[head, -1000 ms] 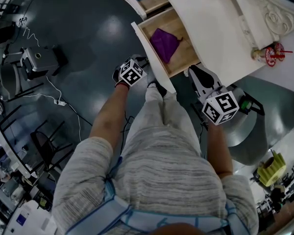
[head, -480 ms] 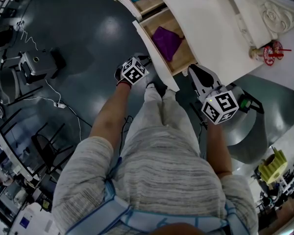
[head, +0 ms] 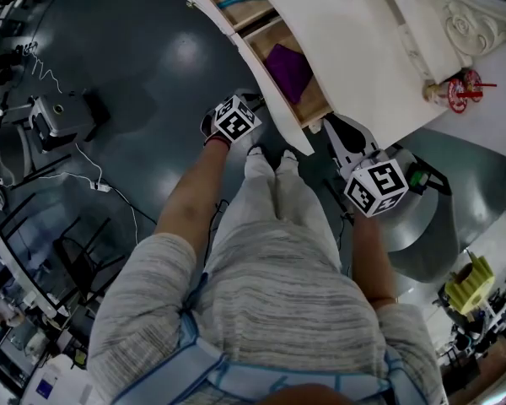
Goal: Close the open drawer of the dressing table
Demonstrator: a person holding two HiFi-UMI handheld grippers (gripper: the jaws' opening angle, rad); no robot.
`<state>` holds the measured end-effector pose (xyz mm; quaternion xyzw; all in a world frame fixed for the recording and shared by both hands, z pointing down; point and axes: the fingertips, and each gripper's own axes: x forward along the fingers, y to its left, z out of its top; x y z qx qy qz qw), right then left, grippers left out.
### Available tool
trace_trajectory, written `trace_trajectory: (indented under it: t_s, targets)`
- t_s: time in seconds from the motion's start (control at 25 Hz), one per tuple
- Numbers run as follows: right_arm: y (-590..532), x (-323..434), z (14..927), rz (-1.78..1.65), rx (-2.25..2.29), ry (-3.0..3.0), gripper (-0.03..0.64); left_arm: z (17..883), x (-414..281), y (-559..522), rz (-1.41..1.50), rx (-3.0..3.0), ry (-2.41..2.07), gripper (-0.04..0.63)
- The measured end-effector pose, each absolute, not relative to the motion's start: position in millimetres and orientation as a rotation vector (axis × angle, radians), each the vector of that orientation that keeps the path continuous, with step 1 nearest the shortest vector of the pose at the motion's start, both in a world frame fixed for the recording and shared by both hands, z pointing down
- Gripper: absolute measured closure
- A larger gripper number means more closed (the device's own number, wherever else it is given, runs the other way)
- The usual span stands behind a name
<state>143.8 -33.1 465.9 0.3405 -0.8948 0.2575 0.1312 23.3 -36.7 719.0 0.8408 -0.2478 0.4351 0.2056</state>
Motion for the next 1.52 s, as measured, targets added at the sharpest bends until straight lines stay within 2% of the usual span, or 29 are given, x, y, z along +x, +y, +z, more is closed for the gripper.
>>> trace_trajectory:
  t_s: [1.52]
  targets:
    - [-57.8,192.5,473.3,0.794,1.127,-2.546,0.604,716.0,119.9,-119.7,1.165,2.411,-0.617,0.486]
